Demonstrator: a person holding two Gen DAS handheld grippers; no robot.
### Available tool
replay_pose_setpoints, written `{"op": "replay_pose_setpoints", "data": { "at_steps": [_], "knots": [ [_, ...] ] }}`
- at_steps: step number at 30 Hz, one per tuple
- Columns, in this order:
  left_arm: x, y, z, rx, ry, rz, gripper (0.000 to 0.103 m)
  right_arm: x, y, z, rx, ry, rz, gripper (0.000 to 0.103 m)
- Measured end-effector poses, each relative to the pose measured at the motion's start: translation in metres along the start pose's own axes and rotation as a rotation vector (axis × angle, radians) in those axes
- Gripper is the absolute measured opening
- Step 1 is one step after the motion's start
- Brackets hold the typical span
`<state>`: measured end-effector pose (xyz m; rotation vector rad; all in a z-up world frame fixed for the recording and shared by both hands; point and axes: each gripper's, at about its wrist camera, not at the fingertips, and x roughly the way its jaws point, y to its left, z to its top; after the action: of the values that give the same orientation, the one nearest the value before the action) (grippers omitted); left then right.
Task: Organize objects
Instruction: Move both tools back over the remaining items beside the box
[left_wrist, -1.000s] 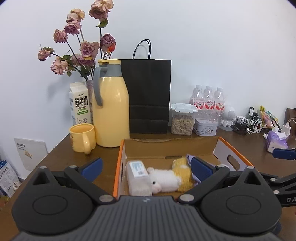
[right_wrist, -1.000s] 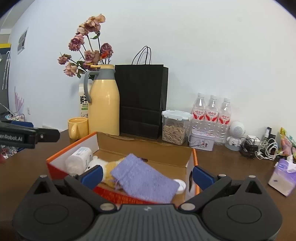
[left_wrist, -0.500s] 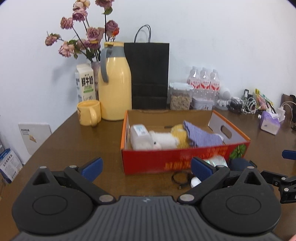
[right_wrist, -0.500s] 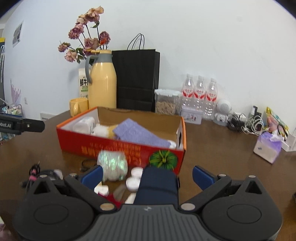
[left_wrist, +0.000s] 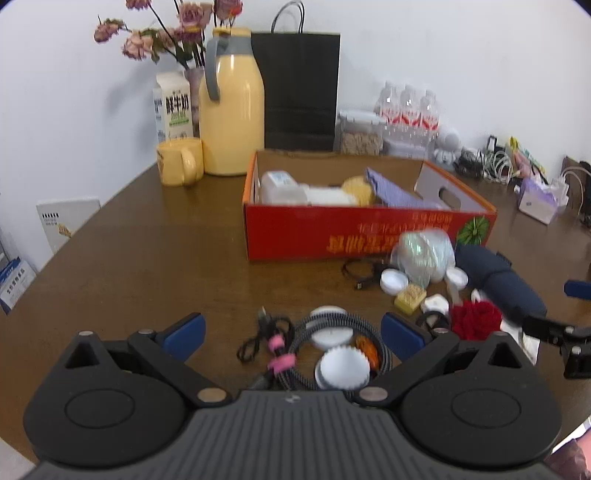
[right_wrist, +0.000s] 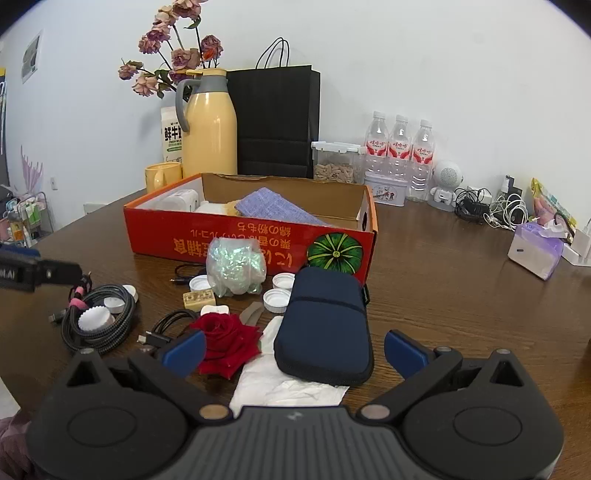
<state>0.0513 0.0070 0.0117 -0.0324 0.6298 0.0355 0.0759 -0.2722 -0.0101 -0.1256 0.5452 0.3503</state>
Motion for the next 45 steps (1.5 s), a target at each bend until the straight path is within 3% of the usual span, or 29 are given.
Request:
{"op": "replay_pose_setpoints", "data": {
  "at_steps": [10,13,15,18,24,28,37,39,40,45],
  "knots": [
    [0.020,-0.009,-0.010,0.020,0.105,-0.030,0.103,0.004,-0.001,0.002,-0.003,-0.009,-0.001,0.101],
    [0.024,-0.009,-0.011,0.011,0.115,-0.034,0.103,0.007,0.001,0.008,-0.023,-0.012,0.024,0.085],
    [0.025,-0.008,-0.010,0.005,0.118,-0.031,0.103,0.012,0.005,0.015,-0.051,-0.006,0.040,0.067],
    [0.027,-0.007,-0.009,0.002,0.123,-0.032,0.103,0.024,0.012,0.025,-0.100,0.005,0.063,0.049],
    [0.028,-0.003,-0.008,-0.008,0.123,-0.029,0.103,0.060,0.021,0.044,-0.170,0.076,0.098,0.027],
    [0.030,0.002,-0.006,-0.022,0.120,-0.031,0.103,0.082,0.026,0.051,-0.215,0.131,0.103,0.018],
    [0.038,0.006,-0.006,-0.037,0.130,-0.053,0.103,0.121,0.034,0.059,-0.277,0.265,0.098,0.011],
    [0.039,0.005,-0.007,-0.035,0.133,-0.058,0.103,0.124,0.034,0.059,-0.264,0.268,0.102,0.010],
    [0.040,0.005,-0.007,-0.033,0.136,-0.060,0.103,0.124,0.034,0.060,-0.258,0.270,0.110,0.003],
    [0.043,0.003,-0.008,-0.027,0.149,-0.062,0.103,0.119,0.036,0.057,-0.251,0.255,0.126,0.000]
  ]
}}
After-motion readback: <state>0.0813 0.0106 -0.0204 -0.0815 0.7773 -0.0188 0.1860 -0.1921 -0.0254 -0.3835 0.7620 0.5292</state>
